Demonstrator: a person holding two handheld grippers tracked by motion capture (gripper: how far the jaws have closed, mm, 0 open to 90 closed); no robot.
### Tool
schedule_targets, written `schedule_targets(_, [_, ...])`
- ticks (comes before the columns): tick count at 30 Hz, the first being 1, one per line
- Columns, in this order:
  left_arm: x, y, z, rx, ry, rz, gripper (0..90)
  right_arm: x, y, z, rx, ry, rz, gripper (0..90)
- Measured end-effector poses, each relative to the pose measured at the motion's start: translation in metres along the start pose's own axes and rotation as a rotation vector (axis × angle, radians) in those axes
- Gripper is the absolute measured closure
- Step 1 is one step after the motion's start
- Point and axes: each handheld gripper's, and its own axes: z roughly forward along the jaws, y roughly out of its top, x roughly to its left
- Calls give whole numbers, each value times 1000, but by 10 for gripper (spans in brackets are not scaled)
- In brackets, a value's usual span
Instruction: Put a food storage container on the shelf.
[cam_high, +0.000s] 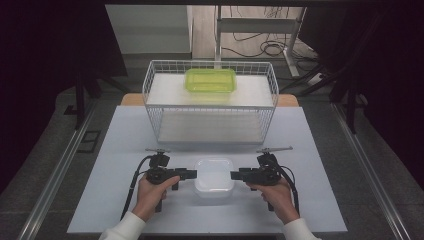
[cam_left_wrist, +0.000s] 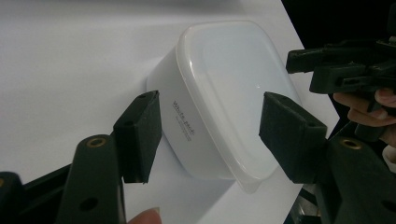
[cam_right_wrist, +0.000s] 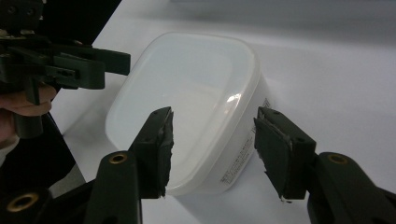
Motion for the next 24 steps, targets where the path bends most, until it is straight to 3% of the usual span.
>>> schedule_targets(6, [4, -1, 7, 19, -12, -15, 418, -2, 0, 2, 9, 27, 22, 501])
schedule_targets(20, [3, -3, 16, 45, -87, -57, 524, -12, -5, 11, 31, 62, 104, 575])
schedule_targets(24, [4, -3, 15, 47, -70, -59, 606, -13, -7, 13, 29, 81, 137, 633])
